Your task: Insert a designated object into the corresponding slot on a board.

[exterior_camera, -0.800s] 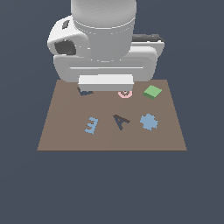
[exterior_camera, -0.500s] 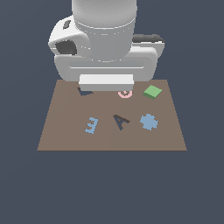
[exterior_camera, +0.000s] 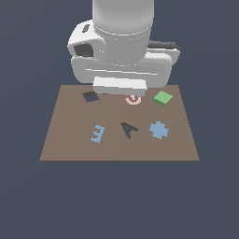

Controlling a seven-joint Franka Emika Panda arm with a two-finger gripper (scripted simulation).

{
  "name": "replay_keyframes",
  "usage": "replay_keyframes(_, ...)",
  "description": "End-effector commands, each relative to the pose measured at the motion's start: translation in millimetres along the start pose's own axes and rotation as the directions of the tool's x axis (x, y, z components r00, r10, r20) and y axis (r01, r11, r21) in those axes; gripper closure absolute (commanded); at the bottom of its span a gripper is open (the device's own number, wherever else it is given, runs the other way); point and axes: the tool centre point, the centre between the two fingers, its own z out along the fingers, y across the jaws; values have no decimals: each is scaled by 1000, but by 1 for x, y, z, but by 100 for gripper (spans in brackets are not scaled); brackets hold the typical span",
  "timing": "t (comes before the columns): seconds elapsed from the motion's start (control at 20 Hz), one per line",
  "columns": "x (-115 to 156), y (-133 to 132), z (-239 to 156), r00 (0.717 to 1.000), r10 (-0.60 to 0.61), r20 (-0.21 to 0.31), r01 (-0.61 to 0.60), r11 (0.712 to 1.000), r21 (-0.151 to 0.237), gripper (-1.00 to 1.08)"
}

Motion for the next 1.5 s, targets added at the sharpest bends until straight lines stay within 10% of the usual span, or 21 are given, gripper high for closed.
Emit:
replay_keyframes(0.0, -7, -6, 5, 999, 36, 1, -36, 999, 0, -92)
replay_keyframes(0.55, -46, -50, 38, 965, 262, 8, -262, 965, -3, -92)
replay_keyframes(1.45, -80, -135, 89, 814, 580, 17, -580, 814, -9, -92)
